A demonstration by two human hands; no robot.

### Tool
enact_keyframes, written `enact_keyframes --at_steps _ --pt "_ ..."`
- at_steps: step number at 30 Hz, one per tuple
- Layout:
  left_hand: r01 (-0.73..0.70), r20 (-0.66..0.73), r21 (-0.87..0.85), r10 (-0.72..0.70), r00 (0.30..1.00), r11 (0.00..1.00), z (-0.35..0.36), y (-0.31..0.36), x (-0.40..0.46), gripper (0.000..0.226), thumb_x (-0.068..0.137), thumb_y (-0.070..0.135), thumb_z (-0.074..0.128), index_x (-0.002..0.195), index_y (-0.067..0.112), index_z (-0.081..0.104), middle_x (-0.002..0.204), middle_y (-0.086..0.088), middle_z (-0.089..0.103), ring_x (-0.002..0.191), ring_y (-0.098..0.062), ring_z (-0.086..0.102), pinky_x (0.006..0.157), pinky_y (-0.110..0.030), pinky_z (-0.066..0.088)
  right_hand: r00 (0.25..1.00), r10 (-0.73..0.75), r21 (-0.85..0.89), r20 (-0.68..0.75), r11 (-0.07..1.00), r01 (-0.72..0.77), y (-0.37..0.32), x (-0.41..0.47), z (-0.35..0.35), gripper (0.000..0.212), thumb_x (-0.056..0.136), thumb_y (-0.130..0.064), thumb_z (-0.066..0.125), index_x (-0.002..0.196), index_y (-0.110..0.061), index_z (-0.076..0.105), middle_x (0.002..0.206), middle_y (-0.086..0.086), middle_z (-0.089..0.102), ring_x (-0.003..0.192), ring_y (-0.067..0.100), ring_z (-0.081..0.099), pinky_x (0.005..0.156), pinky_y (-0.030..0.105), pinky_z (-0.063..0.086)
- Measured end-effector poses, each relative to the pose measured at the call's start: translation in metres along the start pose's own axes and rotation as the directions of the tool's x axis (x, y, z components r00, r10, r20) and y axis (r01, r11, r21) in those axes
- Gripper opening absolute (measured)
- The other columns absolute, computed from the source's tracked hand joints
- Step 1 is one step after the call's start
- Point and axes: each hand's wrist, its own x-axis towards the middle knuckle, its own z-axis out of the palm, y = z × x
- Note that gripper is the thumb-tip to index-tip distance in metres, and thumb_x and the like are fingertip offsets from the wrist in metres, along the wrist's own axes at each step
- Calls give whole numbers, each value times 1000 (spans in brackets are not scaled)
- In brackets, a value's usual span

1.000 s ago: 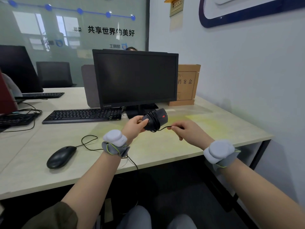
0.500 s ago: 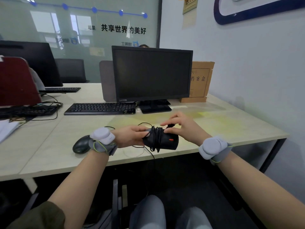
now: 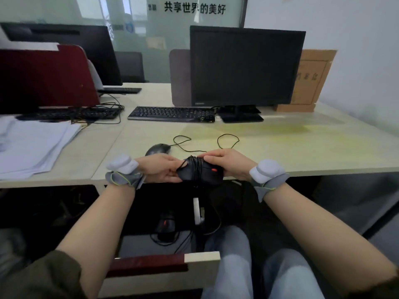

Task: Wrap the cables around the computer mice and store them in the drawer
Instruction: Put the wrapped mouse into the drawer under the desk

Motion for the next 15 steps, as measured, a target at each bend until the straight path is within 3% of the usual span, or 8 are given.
enact_keyframes --at_steps 3,7,9,10,12,15 --pt "83 -101 33 -79 992 996 -21 -26 -14 14 92 15 51 84 5 56 65 -3 70 59 -10 68 58 -19 57 997 71 -56 -1 996 -71 17 13 33 19 91 -20 56 103 -14 69 84 1 67 64 8 59 58 22 49" --pt "178 -125 -18 -179 976 984 -45 -62 -32 16 96 11 43 89 9 57 76 -5 64 59 -10 67 58 -19 57 995 95 -165 23 982 -90 41 30 73 23 89 -24 59 104 -12 70 88 5 67 74 15 59 70 36 50" --pt "236 -183 -20 -236 954 971 -55 -75 -41 23 98 12 38 90 12 59 75 -3 63 58 -10 65 55 -18 56 992 112 -179 65 979 -98 48 38 96 22 88 -23 60 105 -13 70 83 1 66 71 11 58 68 29 52" --pt "275 -219 -2 -268 938 962 -58 -79 -44 24 98 15 37 88 12 59 75 -3 61 58 -10 62 52 -17 54 990 117 -206 79 974 -99 51 41 107 21 88 -23 61 104 -12 70 78 0 64 64 8 55 60 22 50" --pt "357 -299 79 -320 899 931 -64 -86 -48 23 97 25 41 90 13 59 78 -3 55 62 -12 56 49 -18 51 982 156 -238 108 963 -127 55 43 128 16 88 -22 61 97 -12 70 69 -2 58 57 6 49 50 17 46" --pt "434 -375 334 -305 876 837 -75 -100 -51 25 93 23 53 110 8 62 88 -3 59 74 -13 56 59 -18 52 919 309 -194 246 944 -265 62 42 159 15 90 -18 59 76 -11 60 67 3 54 58 11 51 58 24 53"
